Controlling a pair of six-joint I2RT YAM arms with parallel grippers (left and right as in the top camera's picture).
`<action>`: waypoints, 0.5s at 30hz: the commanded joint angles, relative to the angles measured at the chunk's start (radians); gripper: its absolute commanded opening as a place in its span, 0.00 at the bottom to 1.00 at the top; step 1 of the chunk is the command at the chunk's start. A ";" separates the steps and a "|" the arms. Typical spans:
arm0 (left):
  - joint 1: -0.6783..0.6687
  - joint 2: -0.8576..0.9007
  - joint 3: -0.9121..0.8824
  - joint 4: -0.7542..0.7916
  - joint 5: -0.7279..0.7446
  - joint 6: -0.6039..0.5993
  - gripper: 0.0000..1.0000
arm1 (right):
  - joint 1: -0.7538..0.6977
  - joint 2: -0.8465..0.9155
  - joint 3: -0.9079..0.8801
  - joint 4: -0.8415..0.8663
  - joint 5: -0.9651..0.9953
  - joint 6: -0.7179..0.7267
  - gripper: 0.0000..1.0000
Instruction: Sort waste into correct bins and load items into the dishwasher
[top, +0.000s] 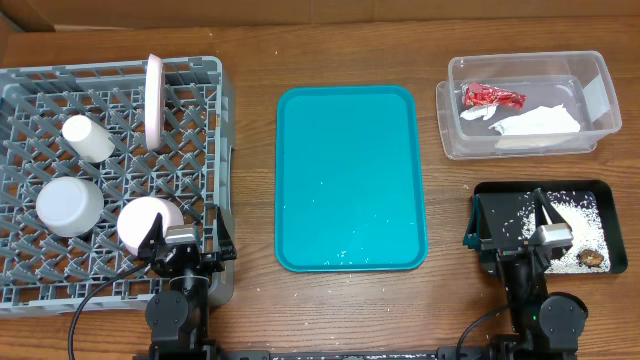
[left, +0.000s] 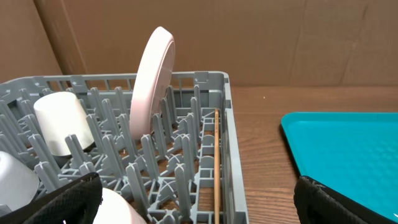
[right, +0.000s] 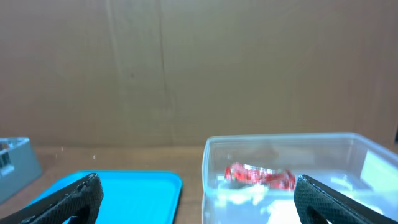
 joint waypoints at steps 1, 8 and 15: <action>-0.002 -0.010 -0.003 0.001 0.008 0.015 1.00 | 0.011 -0.011 -0.011 -0.059 0.045 0.010 1.00; -0.002 -0.010 -0.003 0.001 0.008 0.015 1.00 | 0.011 -0.011 -0.011 -0.163 0.064 0.010 1.00; -0.002 -0.010 -0.003 0.000 0.008 0.015 1.00 | 0.011 -0.011 -0.011 -0.162 0.063 0.010 1.00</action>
